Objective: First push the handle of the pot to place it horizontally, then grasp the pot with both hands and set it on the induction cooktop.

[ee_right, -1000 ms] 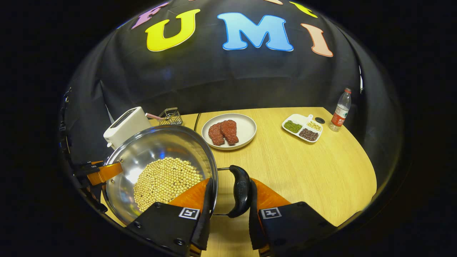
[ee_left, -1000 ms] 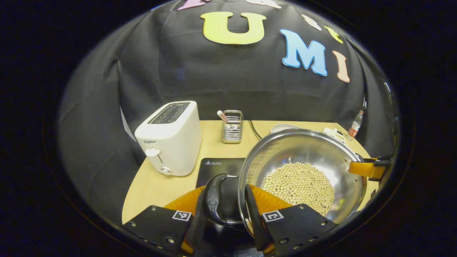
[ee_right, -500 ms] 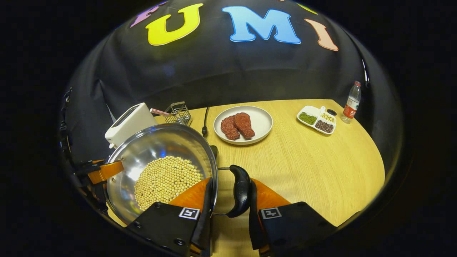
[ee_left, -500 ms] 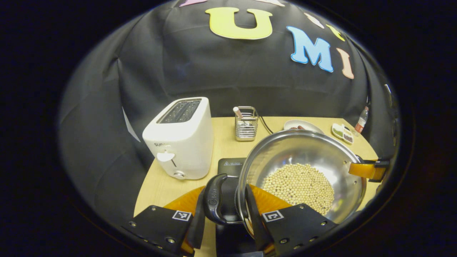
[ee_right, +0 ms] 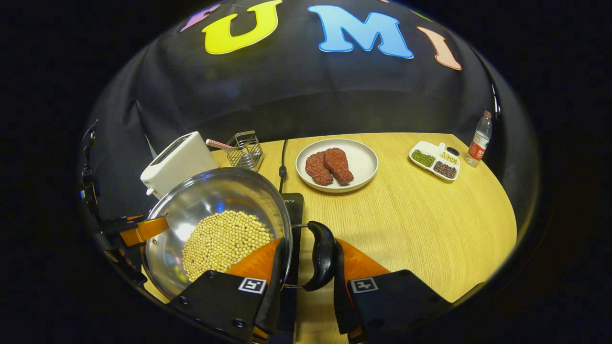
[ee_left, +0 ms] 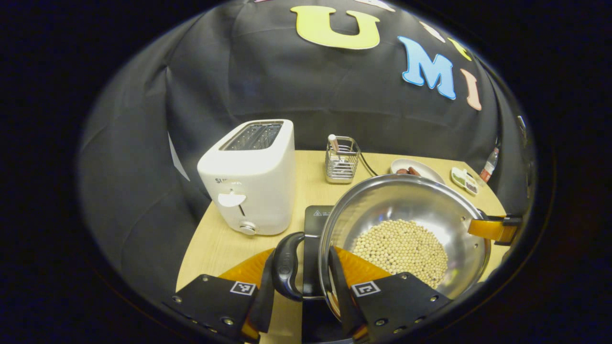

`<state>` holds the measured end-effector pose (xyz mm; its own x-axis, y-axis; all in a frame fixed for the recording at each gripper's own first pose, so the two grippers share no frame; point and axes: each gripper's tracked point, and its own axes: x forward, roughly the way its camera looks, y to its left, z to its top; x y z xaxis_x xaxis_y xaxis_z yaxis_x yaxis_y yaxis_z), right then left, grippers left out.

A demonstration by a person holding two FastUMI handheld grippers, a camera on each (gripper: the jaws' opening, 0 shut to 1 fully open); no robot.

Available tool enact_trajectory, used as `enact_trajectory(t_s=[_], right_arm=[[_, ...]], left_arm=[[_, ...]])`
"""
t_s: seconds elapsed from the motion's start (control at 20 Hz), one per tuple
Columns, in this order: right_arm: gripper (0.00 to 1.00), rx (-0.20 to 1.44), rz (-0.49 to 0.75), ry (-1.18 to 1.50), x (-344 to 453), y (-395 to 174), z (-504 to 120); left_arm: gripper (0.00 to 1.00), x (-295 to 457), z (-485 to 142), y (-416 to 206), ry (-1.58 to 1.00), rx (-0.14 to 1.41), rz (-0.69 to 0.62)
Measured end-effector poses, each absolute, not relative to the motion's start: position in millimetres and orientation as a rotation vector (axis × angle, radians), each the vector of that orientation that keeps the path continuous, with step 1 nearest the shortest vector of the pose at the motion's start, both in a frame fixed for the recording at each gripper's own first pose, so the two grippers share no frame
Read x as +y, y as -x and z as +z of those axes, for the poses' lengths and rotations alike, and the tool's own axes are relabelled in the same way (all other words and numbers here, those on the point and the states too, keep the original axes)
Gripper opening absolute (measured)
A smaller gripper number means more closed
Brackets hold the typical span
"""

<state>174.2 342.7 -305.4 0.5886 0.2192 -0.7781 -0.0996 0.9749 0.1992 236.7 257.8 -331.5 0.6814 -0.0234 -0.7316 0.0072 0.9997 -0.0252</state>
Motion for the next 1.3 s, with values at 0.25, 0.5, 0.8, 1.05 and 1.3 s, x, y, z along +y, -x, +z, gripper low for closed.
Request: enact_trajectory(t_s=[0.25,0.5,0.8,1.05,1.3], right_arm=[[0.60,0.896,0.255,-0.136,351,-170,-302],[0.98,0.767,0.288,-0.092,340,-167,-266],[0.98,0.593,0.256,-0.092,281,-166,-202],[0.98,0.447,0.207,-0.105,206,-154,-148],[0.98,0.259,0.163,-0.092,126,-128,-84]], left_arm=[[0.71,264,-325,-239,-0.021,0.784,0.024],[0.77,254,-294,-236,-0.021,0.670,0.037],[0.77,241,-185,-220,-0.018,0.383,0.152],[0.77,179,-117,-207,-0.037,0.245,0.152],[0.77,101,-64,-168,-0.032,0.160,0.110]])
